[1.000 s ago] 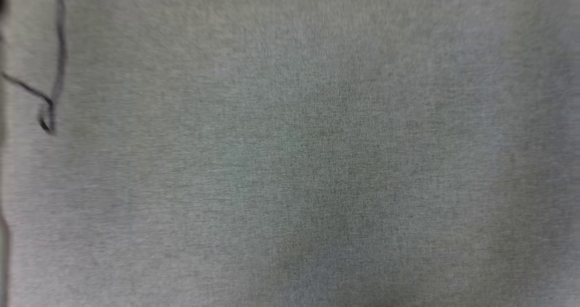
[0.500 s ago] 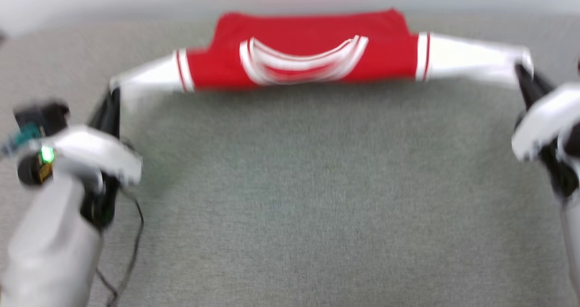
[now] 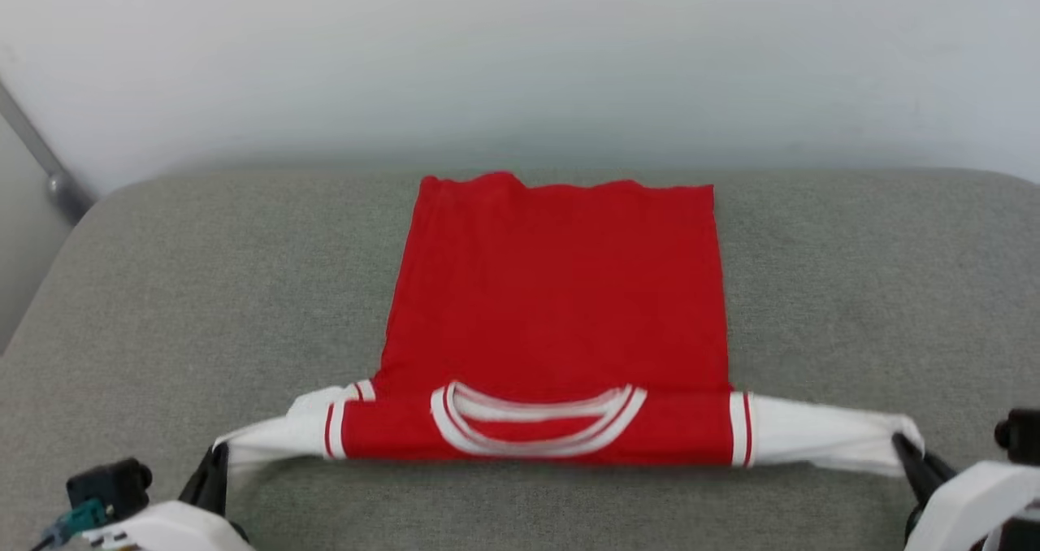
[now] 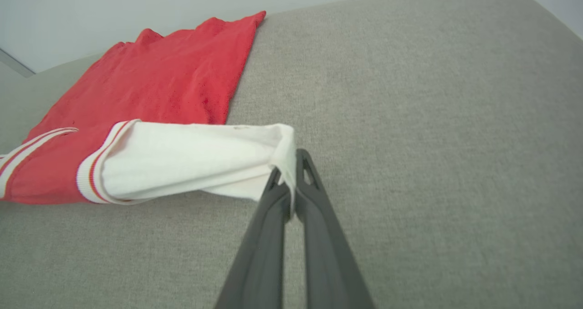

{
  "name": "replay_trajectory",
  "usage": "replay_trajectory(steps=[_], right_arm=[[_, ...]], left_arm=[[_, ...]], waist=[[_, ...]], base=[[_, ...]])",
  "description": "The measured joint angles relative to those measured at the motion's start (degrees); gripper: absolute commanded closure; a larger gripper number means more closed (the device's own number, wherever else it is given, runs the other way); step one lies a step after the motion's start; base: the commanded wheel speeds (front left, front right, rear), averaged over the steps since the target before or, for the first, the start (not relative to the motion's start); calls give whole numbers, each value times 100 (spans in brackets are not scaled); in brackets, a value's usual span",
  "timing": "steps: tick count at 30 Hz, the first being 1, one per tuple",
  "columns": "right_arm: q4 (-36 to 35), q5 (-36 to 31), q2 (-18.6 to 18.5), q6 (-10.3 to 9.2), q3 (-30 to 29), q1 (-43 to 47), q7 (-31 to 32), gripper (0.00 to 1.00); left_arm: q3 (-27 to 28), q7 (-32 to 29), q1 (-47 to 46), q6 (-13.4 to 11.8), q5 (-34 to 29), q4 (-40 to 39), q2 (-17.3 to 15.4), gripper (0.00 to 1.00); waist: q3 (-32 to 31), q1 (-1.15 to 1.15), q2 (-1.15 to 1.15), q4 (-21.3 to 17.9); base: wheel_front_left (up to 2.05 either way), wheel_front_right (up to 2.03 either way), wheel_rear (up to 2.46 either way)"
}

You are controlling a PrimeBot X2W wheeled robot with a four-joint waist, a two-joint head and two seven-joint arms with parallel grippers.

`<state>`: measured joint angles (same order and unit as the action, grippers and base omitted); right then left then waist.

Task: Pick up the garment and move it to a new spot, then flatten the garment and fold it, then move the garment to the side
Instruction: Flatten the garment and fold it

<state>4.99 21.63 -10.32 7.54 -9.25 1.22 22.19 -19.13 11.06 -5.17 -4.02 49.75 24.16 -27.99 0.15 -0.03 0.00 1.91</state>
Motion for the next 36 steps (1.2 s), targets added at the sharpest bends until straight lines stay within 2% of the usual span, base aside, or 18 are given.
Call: replay_trajectory(steps=[4,10,12,13,18,22,25,30,36], right_arm=[[-132,1,256,-1,-82,662,313,100],[-22,-122,461,-1,-192,1213,365,100],[97,-125,488,-1,-192,1298,349,64],[131,-157,485,-1,-169,1323,337,0],[-82,-91,389,-4,-120,1123,96,0],[-265,-112,243,-4,-193,361,-66,0],[-125,-135,79,-4,-140,-483,-99,0],[764,-209,-154,-4,4,-2040,55,0],[1987,-299,-455,-4,41,-3868,756,0]], left_arm=[[60,-143,849,-378,143,-582,-64,100],[51,-198,1545,-680,233,-1114,-56,100],[-34,-200,1575,-767,120,-1200,-71,100],[-74,-202,1575,-813,33,-1259,-85,100],[-142,-160,1512,-942,-121,-1671,-70,100],[-132,-91,1361,-1003,-224,-2008,-78,100],[-143,-69,1209,-1031,-296,-2272,-74,100],[-287,-45,792,-916,-432,-2583,8,100],[-468,99,95,-633,-678,-2795,176,100]], waist=[[-99,0,0,-52],[-81,1,0,-28],[-54,1,0,-4],[-43,2,0,10],[83,2,0,55],[272,3,0,77],[477,3,0,117],[931,4,0,246],[1567,4,0,550]], base=[[0,0,0],[0,0,0],[0,0,0],[0,0,0],[0,0,0],[0,0,0],[0,0,0],[0,0,0],[0,0,0]])
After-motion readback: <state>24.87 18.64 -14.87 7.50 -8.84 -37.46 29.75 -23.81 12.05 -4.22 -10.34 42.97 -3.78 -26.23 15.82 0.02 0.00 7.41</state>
